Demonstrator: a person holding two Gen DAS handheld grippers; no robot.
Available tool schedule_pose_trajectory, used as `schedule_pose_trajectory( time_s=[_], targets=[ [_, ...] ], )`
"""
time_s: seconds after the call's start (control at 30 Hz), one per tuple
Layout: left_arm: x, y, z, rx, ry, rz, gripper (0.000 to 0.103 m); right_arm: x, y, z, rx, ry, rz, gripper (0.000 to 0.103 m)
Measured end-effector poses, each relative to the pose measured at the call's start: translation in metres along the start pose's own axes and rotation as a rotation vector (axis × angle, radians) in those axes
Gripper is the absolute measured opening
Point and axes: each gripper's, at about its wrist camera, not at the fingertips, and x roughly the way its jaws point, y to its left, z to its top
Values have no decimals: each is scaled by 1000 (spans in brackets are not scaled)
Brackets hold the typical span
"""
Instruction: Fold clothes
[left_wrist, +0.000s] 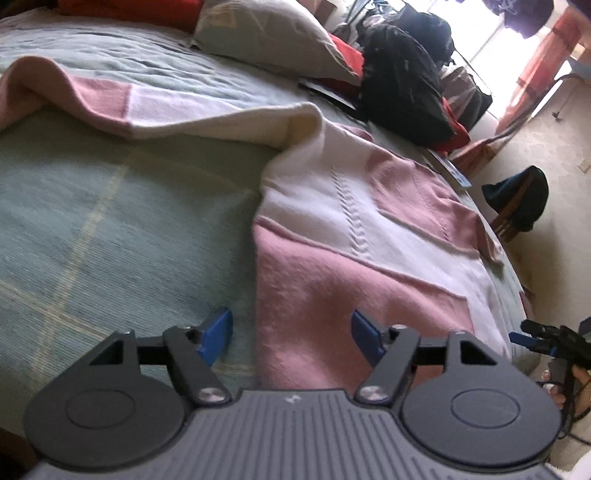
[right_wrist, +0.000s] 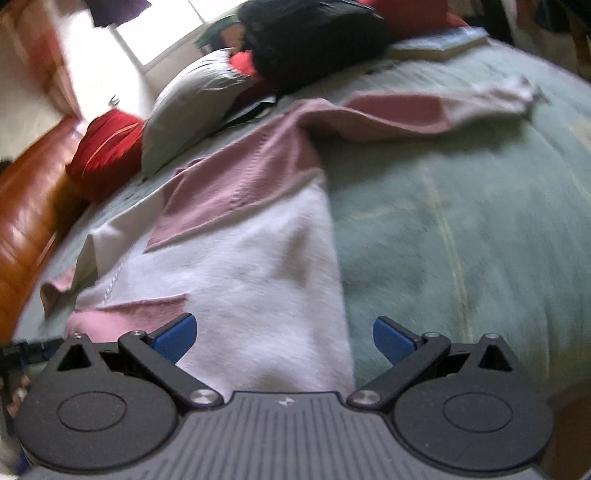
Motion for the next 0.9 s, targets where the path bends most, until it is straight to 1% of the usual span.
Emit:
schedule_pose_trajectory(
  time_s=[0.07, 0.17, 0.23, 0.3, 0.37, 0.4, 0.47, 0.53, 0.6, 0.63, 0.67, 0.7, 0.73, 0.8, 0.83, 0.9],
  targets=[
    [-1, -3, -5, 4, 1, -15, 71, 3, -9, -3, 41, 1, 25, 103],
    [-3, -7, -13, 8, 3, -39, 71, 8, -13, -4, 50, -3, 67, 103],
    [-4, -9, -16, 11, 2, -45, 71, 11, -16, -3, 63, -7, 99, 103],
    [-6, -10, -16, 1, 3, -41, 70, 10, -15, -2, 67, -10, 106, 103],
    [-9, -17, -12, 8, 8, -9, 70, 6, -4, 0, 16, -20, 82, 103],
    [-11, -24, -10, 36, 8, 18, 70, 2, 6, -1, -47, -28, 68, 103],
    [-15, -43, -8, 146, 10, 81, 70, -6, 29, -3, -192, -45, 38, 103],
    [-18, -69, -10, 292, 8, 146, 71, -10, 55, -7, -342, -49, 32, 101],
    [-22, -97, -15, 443, -5, 202, 72, -12, 77, -12, -469, -41, 43, 89],
    [-24, -109, -18, 504, -16, 215, 73, -11, 86, -15, -515, -29, 59, 86],
    [-26, -121, -23, 555, -23, 210, 75, -10, 95, -17, -560, -17, 75, 84],
    [-28, -132, -28, 601, -28, 199, 78, -8, 103, -20, -596, -5, 91, 83],
    [-30, -143, -34, 644, -27, 176, 83, -7, 110, -23, -629, 6, 108, 82],
    [-28, -160, -48, 725, -19, 134, 88, -3, 122, -30, -681, 35, 135, 82],
    [-23, -168, -58, 780, -9, 125, 88, -1, 128, -34, -707, 49, 148, 82],
    [-10, -182, -76, 897, 4, 149, 88, 1, 136, -42, -753, 77, 170, 82]
  ],
)
